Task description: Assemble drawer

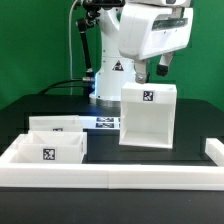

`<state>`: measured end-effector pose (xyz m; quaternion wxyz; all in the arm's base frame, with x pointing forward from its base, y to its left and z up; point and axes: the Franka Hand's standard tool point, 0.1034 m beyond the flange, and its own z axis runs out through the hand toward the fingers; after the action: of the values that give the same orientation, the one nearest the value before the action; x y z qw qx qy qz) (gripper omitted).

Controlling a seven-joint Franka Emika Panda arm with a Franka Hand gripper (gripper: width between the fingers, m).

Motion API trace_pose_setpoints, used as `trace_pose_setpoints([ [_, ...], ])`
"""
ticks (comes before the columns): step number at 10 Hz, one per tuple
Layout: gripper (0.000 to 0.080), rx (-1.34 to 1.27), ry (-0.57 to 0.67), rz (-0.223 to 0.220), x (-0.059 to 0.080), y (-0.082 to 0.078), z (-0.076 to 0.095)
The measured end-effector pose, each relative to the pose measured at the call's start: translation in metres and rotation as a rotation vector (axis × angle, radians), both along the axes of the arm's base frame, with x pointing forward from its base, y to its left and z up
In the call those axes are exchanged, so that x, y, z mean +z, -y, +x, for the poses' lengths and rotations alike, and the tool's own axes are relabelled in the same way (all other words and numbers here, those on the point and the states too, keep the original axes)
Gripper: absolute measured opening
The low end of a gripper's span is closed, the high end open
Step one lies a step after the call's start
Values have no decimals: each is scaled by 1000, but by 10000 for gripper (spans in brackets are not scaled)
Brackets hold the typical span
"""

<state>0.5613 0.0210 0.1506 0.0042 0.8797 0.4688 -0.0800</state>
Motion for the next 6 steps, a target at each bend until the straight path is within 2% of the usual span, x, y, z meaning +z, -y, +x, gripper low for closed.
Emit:
trace_pose_setpoints([
  [5, 650, -3, -1, 1, -1, 0, 0],
  [6, 650, -113, 14, -12, 2, 4, -6],
])
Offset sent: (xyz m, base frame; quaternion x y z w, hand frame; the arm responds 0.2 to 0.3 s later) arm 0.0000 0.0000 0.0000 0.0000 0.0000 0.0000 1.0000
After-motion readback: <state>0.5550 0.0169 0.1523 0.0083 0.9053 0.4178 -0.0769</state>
